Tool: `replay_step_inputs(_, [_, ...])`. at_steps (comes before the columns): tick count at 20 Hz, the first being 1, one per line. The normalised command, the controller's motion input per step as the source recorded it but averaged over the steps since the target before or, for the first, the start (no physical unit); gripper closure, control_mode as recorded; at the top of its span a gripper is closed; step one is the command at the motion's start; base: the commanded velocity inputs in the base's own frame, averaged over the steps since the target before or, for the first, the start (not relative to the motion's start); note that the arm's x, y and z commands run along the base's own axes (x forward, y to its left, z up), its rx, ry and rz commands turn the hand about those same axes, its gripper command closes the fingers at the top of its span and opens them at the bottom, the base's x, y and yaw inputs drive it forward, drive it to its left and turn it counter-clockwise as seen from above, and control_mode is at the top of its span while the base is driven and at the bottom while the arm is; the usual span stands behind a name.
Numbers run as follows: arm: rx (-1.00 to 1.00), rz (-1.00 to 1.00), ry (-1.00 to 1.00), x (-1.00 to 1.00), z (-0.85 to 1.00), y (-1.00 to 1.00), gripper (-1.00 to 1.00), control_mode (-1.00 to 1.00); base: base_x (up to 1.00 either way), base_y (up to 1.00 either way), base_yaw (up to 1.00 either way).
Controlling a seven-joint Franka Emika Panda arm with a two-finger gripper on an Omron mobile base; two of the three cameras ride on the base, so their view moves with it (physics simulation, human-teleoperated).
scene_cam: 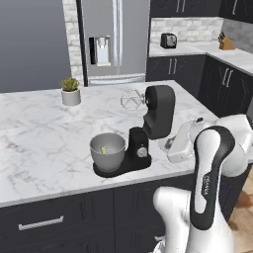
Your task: Add butter and sugar cubes to the stand mixer bowl and then turn on the stand mixer to begin making frosting.
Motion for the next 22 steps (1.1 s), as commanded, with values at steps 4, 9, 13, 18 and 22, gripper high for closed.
replay_step_inputs(4, [-0.29, -0.04, 0.22, 0.0, 0.71, 0.55, 1.0, -1.0, 0.0, 0.0, 0.0])
replay_step_inputs(9, [-0.33, -0.05, 0.23, 0.34, 0.17, 0.58, 1.0, -1.0, 0.0, 0.0, 0.0])
replay_step_inputs(13, [-0.25, -0.03, 0.19, 0.59, 0.0, 0.5, 1.0, -1.0, 0.0, 0.0, 0.0])
replay_step_inputs(18, [-0.2, -0.04, 0.16, 0.55, -0.16, 0.37, 1.0, -1.0, 0.0, 0.0, 0.0])
replay_step_inputs(22, [-0.15, -0.05, 0.11, 0.52, -0.51, 0.14, 1.0, -1.0, 0.0, 0.0, 0.0])
